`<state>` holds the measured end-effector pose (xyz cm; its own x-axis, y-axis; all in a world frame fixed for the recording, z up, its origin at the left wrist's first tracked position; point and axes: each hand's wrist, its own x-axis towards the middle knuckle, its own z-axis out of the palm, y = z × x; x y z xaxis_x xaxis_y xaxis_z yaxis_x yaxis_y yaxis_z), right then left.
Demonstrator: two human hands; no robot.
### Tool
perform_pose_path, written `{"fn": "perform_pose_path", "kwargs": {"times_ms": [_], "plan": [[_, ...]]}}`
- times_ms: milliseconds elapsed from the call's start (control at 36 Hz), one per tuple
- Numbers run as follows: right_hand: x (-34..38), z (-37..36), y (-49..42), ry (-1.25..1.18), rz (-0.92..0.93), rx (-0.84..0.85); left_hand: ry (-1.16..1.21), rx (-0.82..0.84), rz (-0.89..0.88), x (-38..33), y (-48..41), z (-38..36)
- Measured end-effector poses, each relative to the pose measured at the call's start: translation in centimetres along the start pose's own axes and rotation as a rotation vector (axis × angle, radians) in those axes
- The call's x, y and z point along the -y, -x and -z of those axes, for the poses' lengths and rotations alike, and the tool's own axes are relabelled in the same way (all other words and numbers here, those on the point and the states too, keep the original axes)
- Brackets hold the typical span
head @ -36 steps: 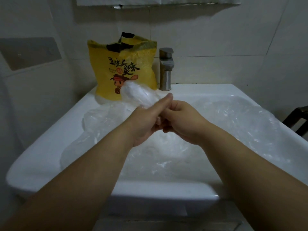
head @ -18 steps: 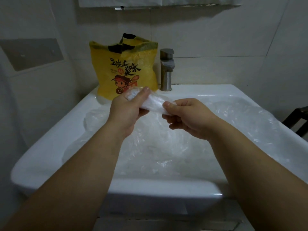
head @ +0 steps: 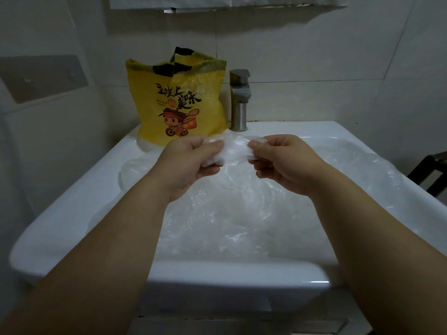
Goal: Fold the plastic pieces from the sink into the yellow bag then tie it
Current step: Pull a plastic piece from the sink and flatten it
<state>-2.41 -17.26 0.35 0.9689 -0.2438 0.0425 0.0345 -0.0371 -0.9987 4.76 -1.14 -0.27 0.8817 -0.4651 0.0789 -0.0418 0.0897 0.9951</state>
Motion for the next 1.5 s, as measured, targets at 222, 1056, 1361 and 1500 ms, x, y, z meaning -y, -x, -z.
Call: {"fn": "perform_pose_path", "kwargs": {"times_ms": [222, 1056, 1361, 1500], "plan": [[0.0, 0.6, 0.1, 0.005, -0.018, 0.034, 0.042, 0.084, 0.001, -0.3, 0.2, 1.0], [0.5, 1.0, 0.1, -0.251, 0.031, 0.113, 0.094, 0.055, -0.006, -1.2, 0.9, 0.5], [0.8, 0.9, 0.5, -0.244, 0.064, 0.105, 0.040, 0.042, -0.023, -0.9, 0.9, 0.2], [0.5, 0.8, 0.3, -0.092, 0.040, 0.070, -0.022, -0.018, -0.053, -0.5, 0.4, 0.4]]}}
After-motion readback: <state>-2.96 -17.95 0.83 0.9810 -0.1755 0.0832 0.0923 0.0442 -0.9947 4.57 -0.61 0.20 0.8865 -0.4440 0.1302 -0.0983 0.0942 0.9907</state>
